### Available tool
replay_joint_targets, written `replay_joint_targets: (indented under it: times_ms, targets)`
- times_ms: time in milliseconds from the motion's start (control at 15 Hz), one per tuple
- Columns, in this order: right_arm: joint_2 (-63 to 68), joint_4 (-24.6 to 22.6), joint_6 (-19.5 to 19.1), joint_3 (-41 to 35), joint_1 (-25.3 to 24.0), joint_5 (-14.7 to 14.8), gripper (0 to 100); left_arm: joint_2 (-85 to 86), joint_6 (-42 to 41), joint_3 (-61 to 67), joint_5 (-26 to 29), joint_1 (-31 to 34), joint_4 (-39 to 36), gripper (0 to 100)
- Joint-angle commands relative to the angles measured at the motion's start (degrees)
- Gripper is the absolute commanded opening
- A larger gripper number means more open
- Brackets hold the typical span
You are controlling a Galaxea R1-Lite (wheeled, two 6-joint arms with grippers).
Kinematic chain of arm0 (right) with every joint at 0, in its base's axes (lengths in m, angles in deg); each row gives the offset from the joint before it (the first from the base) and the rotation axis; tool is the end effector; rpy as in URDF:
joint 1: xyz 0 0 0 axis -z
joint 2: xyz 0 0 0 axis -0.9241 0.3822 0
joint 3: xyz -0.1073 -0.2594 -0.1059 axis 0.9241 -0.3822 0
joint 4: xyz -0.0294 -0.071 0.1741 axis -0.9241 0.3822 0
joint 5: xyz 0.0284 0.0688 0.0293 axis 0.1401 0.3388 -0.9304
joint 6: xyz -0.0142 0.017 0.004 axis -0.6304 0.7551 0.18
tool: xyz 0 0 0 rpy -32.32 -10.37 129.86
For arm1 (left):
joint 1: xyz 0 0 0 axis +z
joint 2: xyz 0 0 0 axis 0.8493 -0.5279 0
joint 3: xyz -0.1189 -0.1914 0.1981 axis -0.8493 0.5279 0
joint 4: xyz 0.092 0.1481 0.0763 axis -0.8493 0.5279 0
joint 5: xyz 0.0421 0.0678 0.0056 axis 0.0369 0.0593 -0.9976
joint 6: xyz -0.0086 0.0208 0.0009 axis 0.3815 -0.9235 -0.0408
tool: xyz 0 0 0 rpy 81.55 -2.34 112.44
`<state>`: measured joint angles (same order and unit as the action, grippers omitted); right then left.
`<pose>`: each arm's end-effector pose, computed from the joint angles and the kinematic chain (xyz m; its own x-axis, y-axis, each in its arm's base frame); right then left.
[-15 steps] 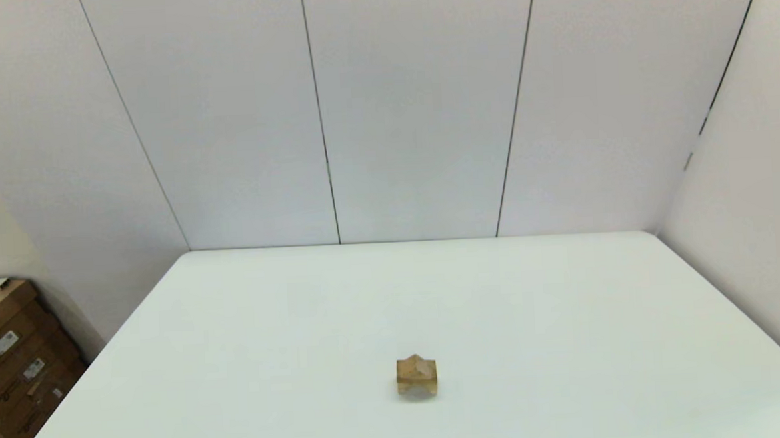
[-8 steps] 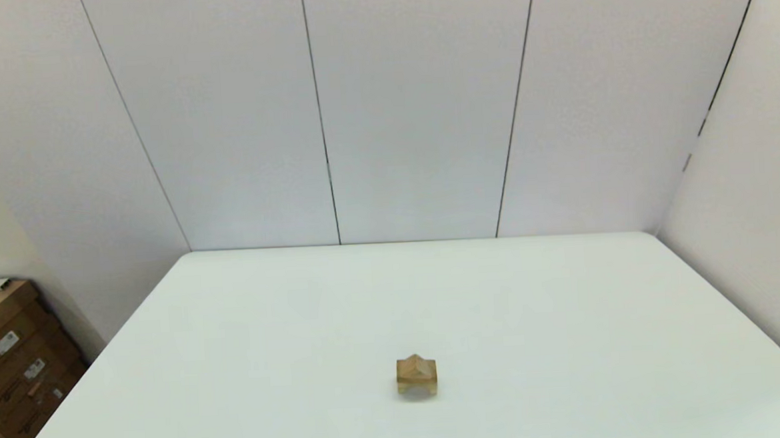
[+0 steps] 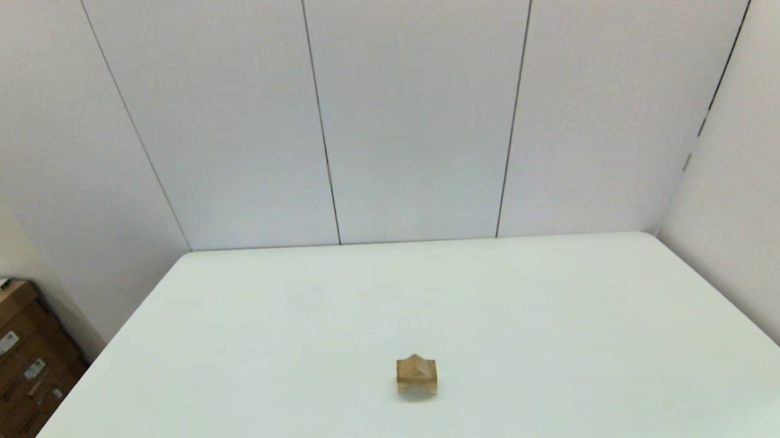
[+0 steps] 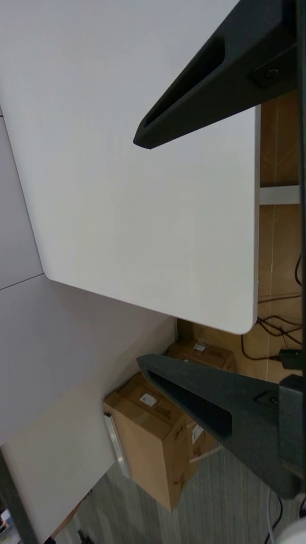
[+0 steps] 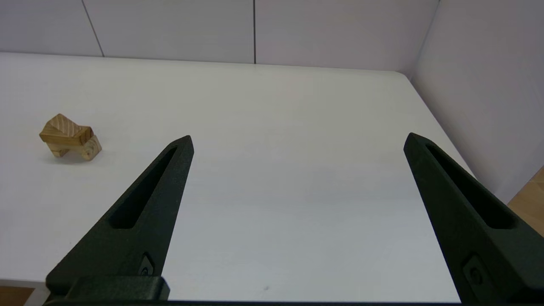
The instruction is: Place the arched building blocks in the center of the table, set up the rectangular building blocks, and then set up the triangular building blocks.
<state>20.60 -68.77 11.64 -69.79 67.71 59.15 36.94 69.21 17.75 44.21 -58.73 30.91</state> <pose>-0.0229 0.0008 0.0750 0.9998 0.0221 -0.0020 -0.0221 0.9993 -0.0302 -0.0583 0.0046 0.1386 0.9776 0.1641 -0.1321 -0.1204 0.9498 0.2889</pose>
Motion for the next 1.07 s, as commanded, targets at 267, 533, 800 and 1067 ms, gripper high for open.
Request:
replay_joint_targets:
  times_ms: [267,533,800,1067]
  targets:
    - [-0.01,-0.01,-0.03,-0.09,-0.01,-0.04,100,4.29,3.11,20.05,5.73,0.07,-25.06,100]
    - [-0.01,-0.01,-0.03,-0.09,-0.01,-0.04,100,4.29,8.03,23.83,13.46,0.07,-31.39,100]
    - [-0.01,-0.01,-0.03,-0.09,-0.01,-0.04,100,4.29,8.3,23.83,13.11,0.07,-26.82,100]
    - [-0.01,-0.01,-0.03,-0.09,-0.01,-0.04,100,4.29,12.43,23.83,11.53,0.07,-26.73,100]
